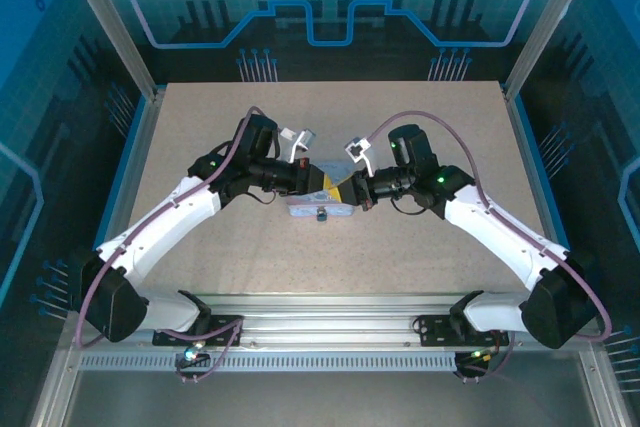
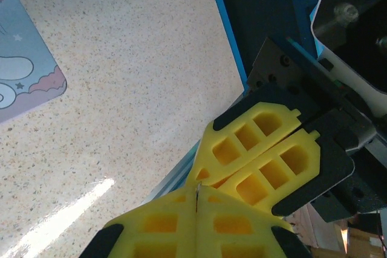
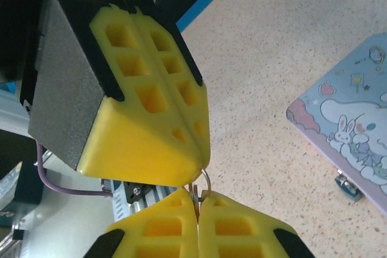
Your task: Unlock a padlock with a key
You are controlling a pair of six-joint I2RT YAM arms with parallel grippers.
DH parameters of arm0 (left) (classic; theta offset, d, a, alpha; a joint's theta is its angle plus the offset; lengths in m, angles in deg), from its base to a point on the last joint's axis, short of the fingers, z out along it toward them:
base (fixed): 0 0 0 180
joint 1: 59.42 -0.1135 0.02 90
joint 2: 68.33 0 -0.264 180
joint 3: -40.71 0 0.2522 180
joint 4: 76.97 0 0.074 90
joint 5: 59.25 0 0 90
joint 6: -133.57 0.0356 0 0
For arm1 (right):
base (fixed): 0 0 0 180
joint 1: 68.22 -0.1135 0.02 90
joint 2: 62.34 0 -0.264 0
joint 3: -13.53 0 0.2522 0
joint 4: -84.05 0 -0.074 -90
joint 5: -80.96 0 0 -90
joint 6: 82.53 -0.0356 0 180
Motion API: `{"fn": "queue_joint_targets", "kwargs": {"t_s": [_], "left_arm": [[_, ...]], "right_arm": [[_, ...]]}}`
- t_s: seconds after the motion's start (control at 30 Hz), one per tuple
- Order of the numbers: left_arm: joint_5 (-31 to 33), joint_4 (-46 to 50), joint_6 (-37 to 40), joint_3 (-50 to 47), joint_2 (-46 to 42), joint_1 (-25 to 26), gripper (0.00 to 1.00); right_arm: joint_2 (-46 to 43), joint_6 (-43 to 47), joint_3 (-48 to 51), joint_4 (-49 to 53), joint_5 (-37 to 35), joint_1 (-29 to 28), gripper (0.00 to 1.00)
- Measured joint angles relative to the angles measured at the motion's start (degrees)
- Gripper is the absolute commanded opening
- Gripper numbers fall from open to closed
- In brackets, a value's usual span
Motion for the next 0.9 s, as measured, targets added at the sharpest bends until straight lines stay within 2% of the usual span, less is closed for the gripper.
{"fn": "queue_joint_targets", "kwargs": {"t_s": [0.07, 0.13, 0.17, 0.27, 0.33, 0.37, 0.6, 0.9], "left_arm": [[-0.02, 0.09, 0.09, 0.00, 0.02, 0.00, 0.00], [-0.02, 0.22, 0.09, 0.00, 0.02, 0.00, 0.00], [-0.02, 0.22, 0.11, 0.00, 0.02, 0.00, 0.03], [0.00, 0.15, 0.31, 0.00, 0.02, 0.02, 0.31], [-0.11, -0.33, 0.63, 0.04, 0.00, 0.28, 0.44], [0.13, -0.66, 0.63, 0.04, -0.04, 0.35, 0.47], [2.75, -4.00, -0.79, -2.40, -4.31, -0.22, 0.53], [3.87, -19.89, -8.15, -16.59, -14.29, -0.79, 0.57]], "right_arm": [[0.00, 0.22, 0.00, 0.26, 0.00, 0.00, 0.00], [0.07, 0.42, 0.00, 0.35, 0.02, 0.00, 0.00], [0.17, 0.55, -0.02, 0.35, 0.02, 0.00, 0.00], [0.33, 0.59, -0.02, 0.22, -0.11, -0.02, 0.00], [0.44, 0.57, -0.02, 0.22, -0.61, -0.02, 0.00], [0.48, 0.57, -0.02, 0.22, -0.85, -0.02, 0.00], [-0.59, -1.95, 1.53, -1.97, -1.64, 0.48, 0.00], [-6.43, -11.15, 5.68, -10.60, -1.57, 2.38, 0.00]]}}
